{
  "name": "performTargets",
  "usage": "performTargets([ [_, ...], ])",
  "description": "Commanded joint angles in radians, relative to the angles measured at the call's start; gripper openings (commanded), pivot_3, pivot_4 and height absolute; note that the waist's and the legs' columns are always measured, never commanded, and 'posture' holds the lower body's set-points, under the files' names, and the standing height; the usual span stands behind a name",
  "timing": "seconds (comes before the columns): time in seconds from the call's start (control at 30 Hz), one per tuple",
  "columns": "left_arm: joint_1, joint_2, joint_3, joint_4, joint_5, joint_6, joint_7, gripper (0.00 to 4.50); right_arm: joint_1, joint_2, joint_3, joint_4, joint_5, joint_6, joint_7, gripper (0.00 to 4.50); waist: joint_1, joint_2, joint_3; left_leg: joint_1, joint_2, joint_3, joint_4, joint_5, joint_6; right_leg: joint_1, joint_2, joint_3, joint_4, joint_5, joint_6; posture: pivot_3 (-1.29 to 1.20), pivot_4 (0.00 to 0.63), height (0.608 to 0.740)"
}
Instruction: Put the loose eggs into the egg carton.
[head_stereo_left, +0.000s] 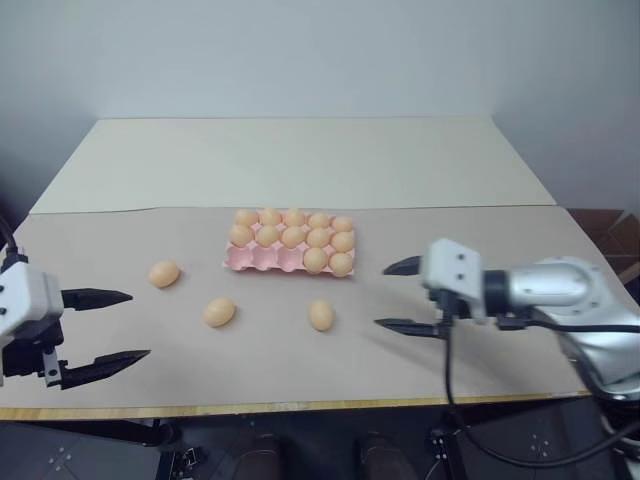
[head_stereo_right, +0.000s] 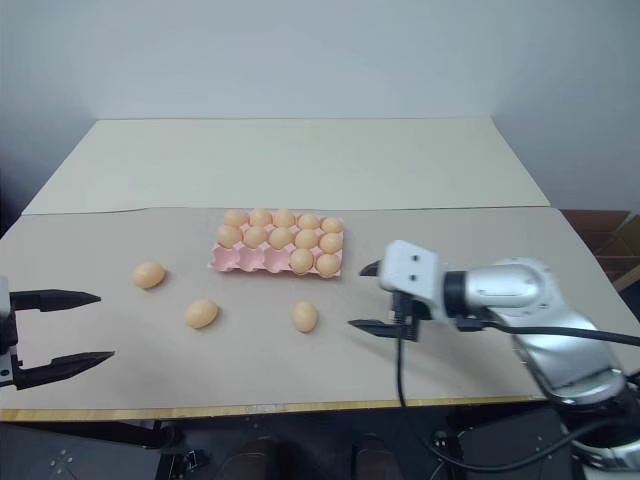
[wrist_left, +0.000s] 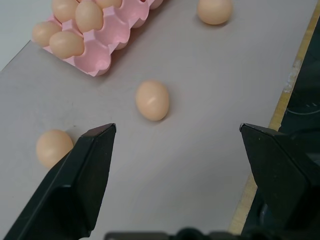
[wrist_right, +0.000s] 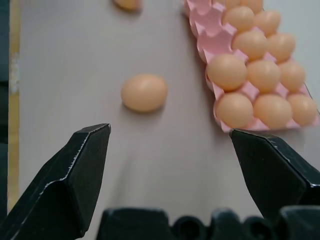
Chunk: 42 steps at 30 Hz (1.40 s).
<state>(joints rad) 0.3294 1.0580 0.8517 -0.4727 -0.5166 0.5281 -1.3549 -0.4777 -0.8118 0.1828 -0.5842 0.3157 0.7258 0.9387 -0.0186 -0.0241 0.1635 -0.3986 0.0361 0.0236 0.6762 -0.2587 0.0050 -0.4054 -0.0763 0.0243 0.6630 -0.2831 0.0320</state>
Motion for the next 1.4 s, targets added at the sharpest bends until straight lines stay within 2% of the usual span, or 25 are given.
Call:
performTargets([
  [0.03, -0.013, 0.013, 0.005, -0.015, -0.013, -0.007, 0.006, 4.30, -0.066, 0.096, 0.084, -0.029, -0.032, 0.100, -0.113, 4.45, 0.001, 0.000, 0.000, 0.000, 0.000, 0.000, 0.000, 0.000, 0.000, 0.000, 0.000, 0.000, 0.000, 0.000, 0.000, 0.00, 0.150, 0.740],
  [0.2, -0.013, 0.008, 0.007, -0.026, -0.015, -0.002, 0.007, 4.30, -0.074, 0.203, 0.230, -0.019, -0.106, 0.148, -0.212, 4.45, 0.006, 0.000, 0.000, -0.002, -0.001, -0.001, 0.000, 0.000, 0.000, -0.001, -0.001, -0.002, 0.000, 0.000, 0.000, 0.00, 0.150, 0.740],
  [0.33, -0.013, 0.004, 0.001, -0.029, -0.013, -0.005, 0.011, 4.30, -0.075, 0.248, 0.309, 0.026, -0.174, 0.153, -0.270, 4.45, 0.004, 0.000, 0.000, -0.001, -0.001, -0.001, 0.001, 0.000, 0.000, 0.000, -0.001, -0.001, 0.000, 0.000, 0.000, 0.00, 0.150, 0.740],
  [0.77, -0.002, -0.008, -0.009, -0.036, -0.007, -0.016, 0.017, 4.30, -0.077, 0.339, 0.371, 0.165, -0.268, 0.105, -0.307, 4.45, 0.002, 0.000, 0.000, 0.000, -0.001, -0.001, 0.001, 0.000, 0.000, 0.000, 0.000, -0.001, 0.001, 0.000, 0.000, 0.00, 0.150, 0.740],
  [0.87, 0.008, -0.015, 0.000, -0.035, -0.003, -0.020, 0.013, 4.30, -0.071, 0.341, 0.366, 0.165, -0.267, 0.108, -0.300, 3.99, 0.002, 0.000, 0.000, 0.000, -0.001, -0.001, 0.001, 0.000, 0.000, 0.000, 0.000, -0.001, 0.000, 0.000, 0.000, 0.00, 0.150, 0.740],
  [1.0, 0.015, -0.020, 0.002, -0.035, 0.003, -0.025, 0.015, 4.30, -0.068, 0.332, 0.367, 0.167, -0.277, 0.098, -0.294, 2.70, 0.002, 0.000, 0.000, 0.000, 0.000, -0.001, 0.001, 0.000, 0.000, 0.000, 0.000, -0.001, 0.000, 0.000, 0.000, 0.00, 0.150, 0.740],
  [1.03, 0.013, -0.020, 0.000, -0.034, 0.003, -0.026, 0.017, 4.30, -0.068, 0.332, 0.368, 0.167, -0.282, 0.095, -0.296, 2.56, 0.002, 0.000, 0.000, 0.000, 0.000, -0.001, 0.001, 0.000, 0.000, 0.000, 0.000, -0.001, 0.001, 0.000, 0.000, 0.00, 0.150, 0.740],
  [1.23, 0.015, -0.020, -0.004, -0.025, 0.009, -0.035, 0.016, 4.30, -0.099, 0.351, 0.335, 0.139, -0.291, 0.089, -0.302, 2.54, 0.002, 0.000, 0.000, 0.000, -0.001, -0.001, 0.000, 0.000, 0.000, 0.000, 0.000, -0.001, 0.000, 0.000, 0.000, 0.00, 0.150, 0.740],
  [1.4, 0.023, -0.013, -0.002, -0.017, 0.014, -0.039, 0.013, 4.30, -0.213, 0.434, 0.288, 0.220, -0.332, 0.036, -0.369, 2.54, -0.008, 0.000, 0.000, 0.000, 0.000, -0.001, 0.001, 0.000, 0.000, -0.001, 0.001, -0.001, 0.002, 0.000, 0.000, 0.00, 0.150, 0.740],
])
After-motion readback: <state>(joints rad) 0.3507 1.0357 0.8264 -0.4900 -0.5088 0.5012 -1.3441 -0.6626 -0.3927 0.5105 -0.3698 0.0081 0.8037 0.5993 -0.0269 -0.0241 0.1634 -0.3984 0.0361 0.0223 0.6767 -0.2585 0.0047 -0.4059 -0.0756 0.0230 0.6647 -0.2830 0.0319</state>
